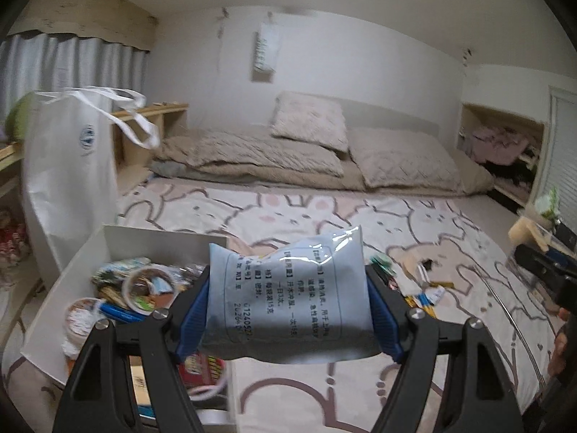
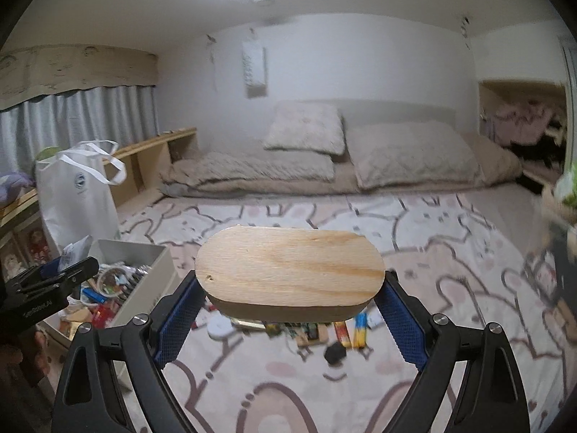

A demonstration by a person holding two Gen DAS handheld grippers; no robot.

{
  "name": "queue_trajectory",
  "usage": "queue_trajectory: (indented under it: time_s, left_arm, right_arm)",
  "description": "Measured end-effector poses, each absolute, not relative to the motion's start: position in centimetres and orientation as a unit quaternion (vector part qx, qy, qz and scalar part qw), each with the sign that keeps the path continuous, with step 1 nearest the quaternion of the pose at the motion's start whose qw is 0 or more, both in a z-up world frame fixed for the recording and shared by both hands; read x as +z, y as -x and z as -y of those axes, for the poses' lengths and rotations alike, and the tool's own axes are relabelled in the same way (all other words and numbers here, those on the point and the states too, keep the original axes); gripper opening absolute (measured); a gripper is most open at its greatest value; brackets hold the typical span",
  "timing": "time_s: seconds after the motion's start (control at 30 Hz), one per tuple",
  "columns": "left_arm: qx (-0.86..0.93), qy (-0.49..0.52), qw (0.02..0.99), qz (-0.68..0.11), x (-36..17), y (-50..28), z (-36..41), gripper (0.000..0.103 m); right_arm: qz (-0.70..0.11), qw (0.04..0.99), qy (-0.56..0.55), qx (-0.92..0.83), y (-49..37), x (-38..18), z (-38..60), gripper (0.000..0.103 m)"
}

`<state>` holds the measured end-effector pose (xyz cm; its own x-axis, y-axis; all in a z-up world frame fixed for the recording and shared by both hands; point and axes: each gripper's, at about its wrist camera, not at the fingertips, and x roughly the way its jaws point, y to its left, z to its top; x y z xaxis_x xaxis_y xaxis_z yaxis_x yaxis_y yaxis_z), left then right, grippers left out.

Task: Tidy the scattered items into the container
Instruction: 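Carry the packet with the left tool while the right tool carries the wooden block to the box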

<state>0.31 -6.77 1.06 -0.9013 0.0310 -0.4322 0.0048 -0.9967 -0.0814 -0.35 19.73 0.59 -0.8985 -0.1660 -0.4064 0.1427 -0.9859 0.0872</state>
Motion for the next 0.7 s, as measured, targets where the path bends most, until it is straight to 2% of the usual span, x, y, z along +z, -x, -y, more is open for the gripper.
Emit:
queue_trajectory:
  time_s: [0.37, 0.7]
  left_arm:
    - [0.975, 0.189, -0.1, 0.069, 2.8, -2.5, 16.4, 0.077]
    - [0.959, 0.22, -0.157, 0.09, 0.6, -2.8, 22.3, 0.077]
  right_arm:
    - [-0.001, 0.135, -0.183, -0.974, 2.1, 2.9, -14.4, 0.093]
    - [-0.003, 0.208, -0.189, -0.96, 3.5, 3.5, -8.6, 0.093]
